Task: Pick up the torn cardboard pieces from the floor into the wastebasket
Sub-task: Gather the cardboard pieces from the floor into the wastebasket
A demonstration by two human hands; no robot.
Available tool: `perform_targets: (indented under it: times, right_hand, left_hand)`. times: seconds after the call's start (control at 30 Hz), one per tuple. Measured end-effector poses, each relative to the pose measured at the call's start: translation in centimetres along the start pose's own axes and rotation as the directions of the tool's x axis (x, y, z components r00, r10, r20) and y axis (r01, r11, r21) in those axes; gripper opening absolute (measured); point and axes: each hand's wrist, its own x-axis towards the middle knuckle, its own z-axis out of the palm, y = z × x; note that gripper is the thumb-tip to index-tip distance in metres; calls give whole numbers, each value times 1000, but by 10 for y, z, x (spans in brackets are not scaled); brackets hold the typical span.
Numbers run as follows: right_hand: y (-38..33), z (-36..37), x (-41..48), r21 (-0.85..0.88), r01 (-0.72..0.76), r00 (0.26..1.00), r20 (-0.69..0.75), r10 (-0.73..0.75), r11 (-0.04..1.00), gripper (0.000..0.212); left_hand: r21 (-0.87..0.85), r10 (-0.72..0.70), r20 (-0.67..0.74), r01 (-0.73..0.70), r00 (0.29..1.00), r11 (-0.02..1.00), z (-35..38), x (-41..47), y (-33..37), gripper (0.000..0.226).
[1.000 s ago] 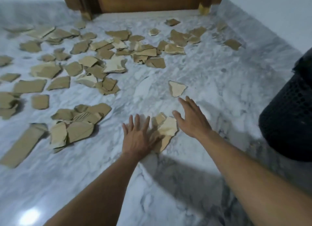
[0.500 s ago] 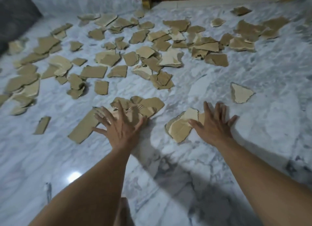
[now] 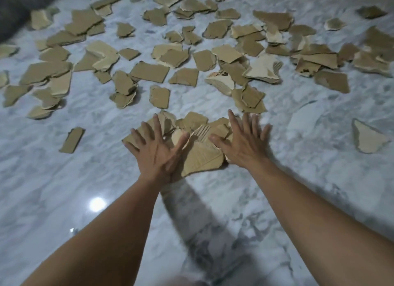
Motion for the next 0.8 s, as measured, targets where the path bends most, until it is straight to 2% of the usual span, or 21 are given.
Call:
perform_targets:
  times: [0.03, 0.1, 0.2, 0.27, 0.33, 0.43, 0.53, 0.67, 0.8]
  right_hand:
    - [-7, 1, 6, -8, 13, 1000, 8, -12, 1000, 104]
    - [-22, 6, 15, 15, 59, 998, -15, -59, 998, 104]
    - [-36, 12, 18, 90, 162, 983, -97, -154, 983, 101]
    - [-37, 14, 17, 73, 233, 963, -155, -219, 970, 101]
    - [-37, 14, 16, -5, 289, 939, -192, -284, 957, 97]
    - [-45, 13, 15, -52, 300, 935, -181, -305, 952, 101]
    - [-55, 11, 15, -23, 245, 961, -125, -246, 969, 107]
    - [-61, 4, 5, 60, 159, 985, -71, -155, 985, 95]
    - [-59, 2, -14, 72, 189, 972, -153, -176, 979, 73]
  left_hand:
    - [23, 68, 39, -69, 997, 997, 3, 4, -1, 100]
    - [4, 173, 31, -173, 984, 985, 11, 7, 4, 86]
    - [-53, 182, -67, -185, 981, 981, 16, 12, 12, 74]
    - [-82, 202, -126, -213, 971, 974, 10, 16, 9, 73]
    - [-92, 201, -106, -211, 974, 973, 2, 14, -2, 80]
    - [97, 232, 120, -244, 965, 965, -4, 0, -17, 119]
    - [229, 233, 189, -273, 954, 934, -9, 3, -18, 143]
    - [237, 194, 180, -234, 964, 943, -24, 9, -5, 136]
    - [217, 126, 288, -193, 949, 957, -35, 6, 14, 133]
